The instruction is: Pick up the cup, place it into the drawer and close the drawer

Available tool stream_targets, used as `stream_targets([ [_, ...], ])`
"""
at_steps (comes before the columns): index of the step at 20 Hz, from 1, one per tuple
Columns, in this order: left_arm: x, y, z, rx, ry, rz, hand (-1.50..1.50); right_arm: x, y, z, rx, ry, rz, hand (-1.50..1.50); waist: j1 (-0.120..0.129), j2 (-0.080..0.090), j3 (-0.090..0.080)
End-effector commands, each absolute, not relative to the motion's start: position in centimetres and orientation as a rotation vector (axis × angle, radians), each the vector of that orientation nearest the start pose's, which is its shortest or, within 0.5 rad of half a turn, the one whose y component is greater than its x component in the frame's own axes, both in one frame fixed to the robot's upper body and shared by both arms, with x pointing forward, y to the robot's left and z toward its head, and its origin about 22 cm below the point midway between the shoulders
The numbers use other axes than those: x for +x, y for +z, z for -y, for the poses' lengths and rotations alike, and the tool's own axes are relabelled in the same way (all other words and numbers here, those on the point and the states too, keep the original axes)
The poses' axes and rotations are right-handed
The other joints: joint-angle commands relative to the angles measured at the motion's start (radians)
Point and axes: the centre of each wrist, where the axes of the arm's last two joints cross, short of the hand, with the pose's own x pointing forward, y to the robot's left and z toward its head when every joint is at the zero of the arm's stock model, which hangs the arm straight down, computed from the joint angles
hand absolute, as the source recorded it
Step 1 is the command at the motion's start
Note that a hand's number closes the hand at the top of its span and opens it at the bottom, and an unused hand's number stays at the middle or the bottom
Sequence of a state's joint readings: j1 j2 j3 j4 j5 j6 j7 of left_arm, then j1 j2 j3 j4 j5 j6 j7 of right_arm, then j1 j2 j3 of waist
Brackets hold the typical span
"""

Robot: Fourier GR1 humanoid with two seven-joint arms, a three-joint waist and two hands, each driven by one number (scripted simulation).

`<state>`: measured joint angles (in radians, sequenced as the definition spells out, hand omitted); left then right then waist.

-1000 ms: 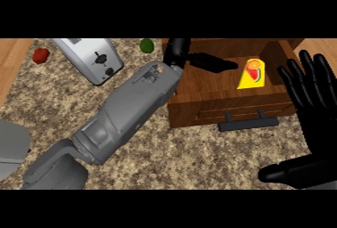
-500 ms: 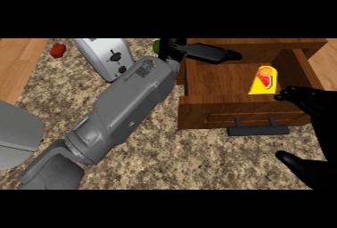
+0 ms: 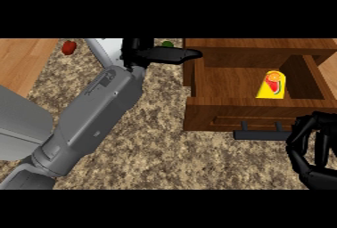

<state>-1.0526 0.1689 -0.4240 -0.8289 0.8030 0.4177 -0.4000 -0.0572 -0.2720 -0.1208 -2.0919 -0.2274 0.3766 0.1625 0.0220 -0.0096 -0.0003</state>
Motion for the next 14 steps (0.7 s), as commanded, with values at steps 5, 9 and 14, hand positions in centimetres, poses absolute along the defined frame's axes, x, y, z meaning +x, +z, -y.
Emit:
stream_targets([
  [5, 38.0, 12.8, -17.0, -0.266, 0.153, 1.907, -1.50, 19.2, 14.2, 27.1, 0.026, 0.632, 1.847, 1.50, -0.001, -0.001, 0.000],
  [9, 34.3, 9.6, -19.7, -0.291, 0.157, 1.878, -1.50, 21.9, 11.4, 26.3, -0.033, 0.637, 1.817, 1.50, 0.012, 0.004, 0.001],
  [14, 32.6, 8.3, -22.3, -0.276, 0.162, 1.874, -1.50, 23.6, 10.5, 26.4, -0.170, 0.928, 1.774, 1.50, 0.014, 0.008, 0.001],
])
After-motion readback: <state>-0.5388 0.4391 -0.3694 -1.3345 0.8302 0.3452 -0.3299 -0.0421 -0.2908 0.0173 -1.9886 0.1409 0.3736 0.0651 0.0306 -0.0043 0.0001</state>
